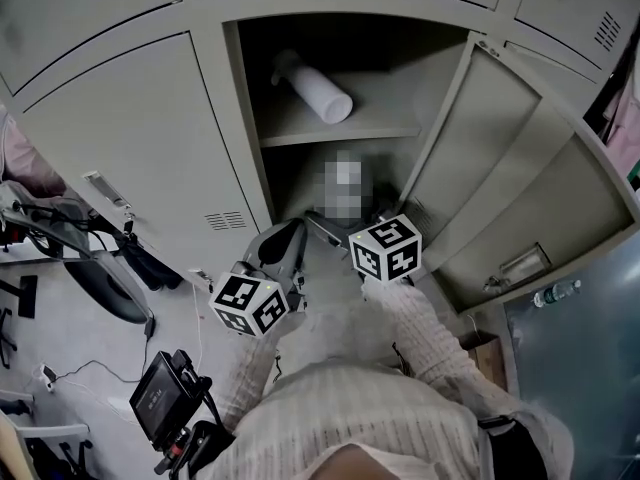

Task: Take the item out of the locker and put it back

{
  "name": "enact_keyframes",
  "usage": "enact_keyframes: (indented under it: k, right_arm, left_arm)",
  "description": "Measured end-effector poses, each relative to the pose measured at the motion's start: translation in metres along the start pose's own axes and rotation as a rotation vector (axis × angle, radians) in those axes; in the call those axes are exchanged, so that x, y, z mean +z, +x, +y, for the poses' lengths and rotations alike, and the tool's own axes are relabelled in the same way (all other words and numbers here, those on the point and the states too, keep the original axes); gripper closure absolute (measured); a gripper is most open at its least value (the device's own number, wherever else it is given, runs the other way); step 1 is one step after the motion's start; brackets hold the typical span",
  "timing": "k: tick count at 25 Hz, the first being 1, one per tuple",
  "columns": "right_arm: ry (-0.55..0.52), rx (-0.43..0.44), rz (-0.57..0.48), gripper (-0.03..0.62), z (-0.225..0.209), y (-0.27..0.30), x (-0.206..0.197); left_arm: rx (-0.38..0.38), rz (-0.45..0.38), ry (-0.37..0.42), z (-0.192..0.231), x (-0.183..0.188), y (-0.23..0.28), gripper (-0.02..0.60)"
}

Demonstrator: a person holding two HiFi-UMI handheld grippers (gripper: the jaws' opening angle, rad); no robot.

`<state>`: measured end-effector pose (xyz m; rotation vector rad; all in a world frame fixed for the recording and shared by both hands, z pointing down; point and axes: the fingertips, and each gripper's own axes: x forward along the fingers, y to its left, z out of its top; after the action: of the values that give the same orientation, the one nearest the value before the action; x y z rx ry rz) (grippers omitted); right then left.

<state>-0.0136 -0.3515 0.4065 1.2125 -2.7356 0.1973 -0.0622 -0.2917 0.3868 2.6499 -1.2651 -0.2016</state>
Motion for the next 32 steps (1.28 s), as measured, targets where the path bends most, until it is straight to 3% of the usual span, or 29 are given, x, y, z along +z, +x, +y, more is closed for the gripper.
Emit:
enact_keyframes:
  k: [21, 32]
  right_arm:
    - [-0.05, -0.025, 0.059, 0.149, -0.023, 0.062, 0.004]
    - [-0.056, -0.057, 0.067, 0.149, -0.05, 0.1, 0.012]
  left_arm:
    - [0.031, 0.005, -0.075, 0.021, -0.012, 0.001, 0.574]
    - [0.036, -0.01, -0.062, 0.024, -0.004, 0.002, 0.574]
